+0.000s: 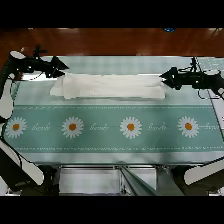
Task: Fold the shirts.
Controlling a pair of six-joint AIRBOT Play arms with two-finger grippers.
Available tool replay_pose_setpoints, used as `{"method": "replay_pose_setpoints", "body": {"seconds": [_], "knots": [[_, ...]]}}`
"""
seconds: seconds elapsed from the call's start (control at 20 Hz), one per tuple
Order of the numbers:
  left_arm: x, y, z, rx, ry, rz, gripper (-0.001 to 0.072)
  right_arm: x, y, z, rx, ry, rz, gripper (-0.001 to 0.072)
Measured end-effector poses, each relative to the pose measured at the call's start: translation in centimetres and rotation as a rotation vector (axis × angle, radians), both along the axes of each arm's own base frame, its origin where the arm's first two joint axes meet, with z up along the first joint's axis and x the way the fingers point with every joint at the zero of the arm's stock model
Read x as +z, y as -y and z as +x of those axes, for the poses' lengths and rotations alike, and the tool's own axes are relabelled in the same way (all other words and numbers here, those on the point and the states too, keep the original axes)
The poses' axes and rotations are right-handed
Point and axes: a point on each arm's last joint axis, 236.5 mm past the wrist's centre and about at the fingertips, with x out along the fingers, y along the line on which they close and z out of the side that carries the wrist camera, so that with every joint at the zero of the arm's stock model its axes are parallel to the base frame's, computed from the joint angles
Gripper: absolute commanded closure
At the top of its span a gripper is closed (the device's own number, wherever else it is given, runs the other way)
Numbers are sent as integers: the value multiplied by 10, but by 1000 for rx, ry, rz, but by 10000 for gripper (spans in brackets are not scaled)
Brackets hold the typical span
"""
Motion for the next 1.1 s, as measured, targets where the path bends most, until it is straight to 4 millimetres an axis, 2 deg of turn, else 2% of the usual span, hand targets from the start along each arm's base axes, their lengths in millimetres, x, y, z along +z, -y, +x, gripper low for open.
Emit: {"method": "replay_pose_setpoints", "body": {"seconds": [0.1,0.2,0.3,0.4,0.5,0.6,0.75,0.9,1.1], "knots": [[20,-15,2,8,10,-5,198,29,15,5,-11,51,2,302],[45,-39,-7,12,3,23,198,68,41,3,-28,113,-10,302],[70,-67,-22,17,-1,89,198,102,73,-12,-50,146,-62,302],[105,-90,-34,36,46,157,198,113,102,-36,-71,115,-154,302],[139,-90,-45,25,109,206,198,98,118,-65,-84,24,-220,302],[170,-78,-57,-2,190,258,198,75,125,-83,-122,-50,-231,302],[200,-30,-80,-97,292,290,198,40,122,-92,-182,-110,-194,302],[201,19,-105,-195,336,298,198,9,101,-88,-170,-155,-149,302],[179,63,-131,-262,335,288,198,-17,68,-69,-118,-176,-97,302]]}}
